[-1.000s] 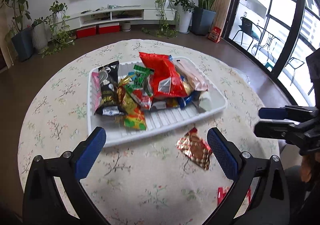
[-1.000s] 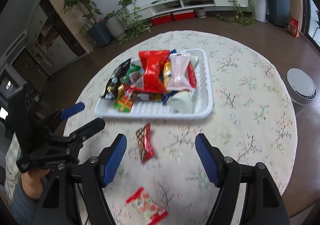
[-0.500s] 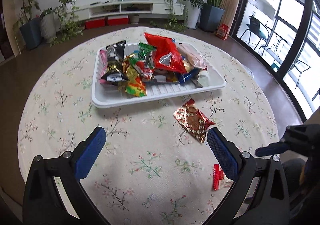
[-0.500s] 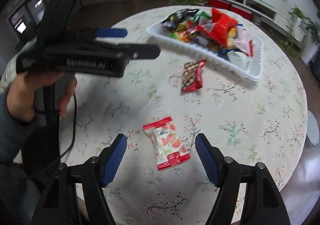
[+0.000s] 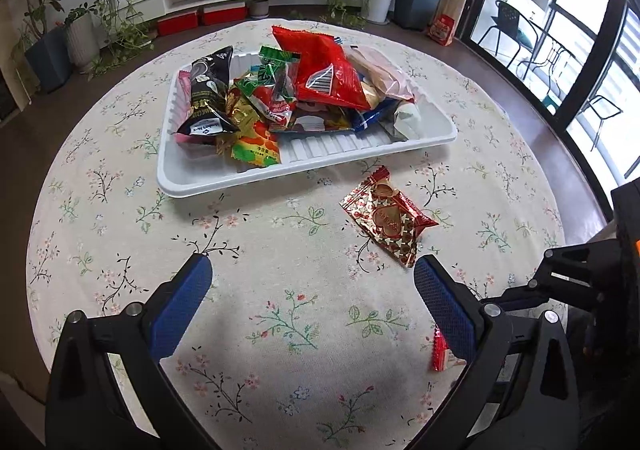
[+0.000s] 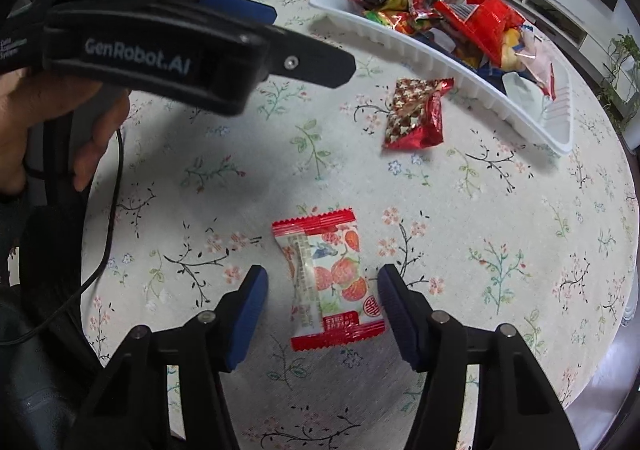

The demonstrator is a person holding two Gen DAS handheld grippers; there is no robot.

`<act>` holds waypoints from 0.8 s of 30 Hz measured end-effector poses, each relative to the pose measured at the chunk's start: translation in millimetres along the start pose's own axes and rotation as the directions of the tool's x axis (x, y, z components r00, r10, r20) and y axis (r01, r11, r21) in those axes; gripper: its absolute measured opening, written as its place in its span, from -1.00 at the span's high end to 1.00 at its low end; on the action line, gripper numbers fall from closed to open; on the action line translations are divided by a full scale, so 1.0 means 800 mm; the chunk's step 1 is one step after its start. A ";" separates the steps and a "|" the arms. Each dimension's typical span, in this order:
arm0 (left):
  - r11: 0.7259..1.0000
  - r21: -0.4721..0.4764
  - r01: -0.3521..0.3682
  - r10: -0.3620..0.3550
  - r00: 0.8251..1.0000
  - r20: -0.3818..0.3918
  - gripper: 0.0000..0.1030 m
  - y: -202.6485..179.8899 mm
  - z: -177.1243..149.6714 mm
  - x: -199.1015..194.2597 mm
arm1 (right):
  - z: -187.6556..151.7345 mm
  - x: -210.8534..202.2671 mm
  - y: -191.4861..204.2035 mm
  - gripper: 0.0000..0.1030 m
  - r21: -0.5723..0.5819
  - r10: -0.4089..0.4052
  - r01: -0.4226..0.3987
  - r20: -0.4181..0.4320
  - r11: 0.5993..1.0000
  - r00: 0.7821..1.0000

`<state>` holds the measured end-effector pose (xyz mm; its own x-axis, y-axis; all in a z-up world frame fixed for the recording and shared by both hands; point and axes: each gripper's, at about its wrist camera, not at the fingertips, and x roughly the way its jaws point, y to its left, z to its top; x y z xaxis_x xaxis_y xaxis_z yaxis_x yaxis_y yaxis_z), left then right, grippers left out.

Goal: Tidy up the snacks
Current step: 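Grasp the brown chocolate packet with the left tool while the right tool grasps the red-white candy packet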

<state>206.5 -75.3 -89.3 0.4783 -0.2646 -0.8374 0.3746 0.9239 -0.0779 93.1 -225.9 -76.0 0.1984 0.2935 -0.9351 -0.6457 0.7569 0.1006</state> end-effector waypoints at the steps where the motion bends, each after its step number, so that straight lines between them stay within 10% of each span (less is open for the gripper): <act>1: 1.000 0.001 0.000 0.000 1.000 -0.004 -0.99 0.000 0.001 0.002 | 0.002 0.000 -0.002 -0.20 0.004 0.006 -0.006 -0.002 1.000 1.000; 12: 0.996 0.090 -0.009 0.015 0.998 -0.067 -0.99 -0.039 0.030 0.038 | 0.004 0.000 -0.006 0.15 -0.039 -0.016 0.015 -0.020 0.999 1.000; 24: 0.997 -0.027 -0.075 0.071 0.987 -0.146 -0.97 -0.059 0.062 0.103 | -0.016 -0.015 -0.028 0.16 -0.025 0.022 -0.022 -0.015 0.999 1.000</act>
<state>267.3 -154.2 -127.6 0.3823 -0.1555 -0.9109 0.3160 0.9483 -0.0292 96.0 -253.8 -71.7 0.1730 0.3013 -0.9377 -0.6681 0.7354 0.1131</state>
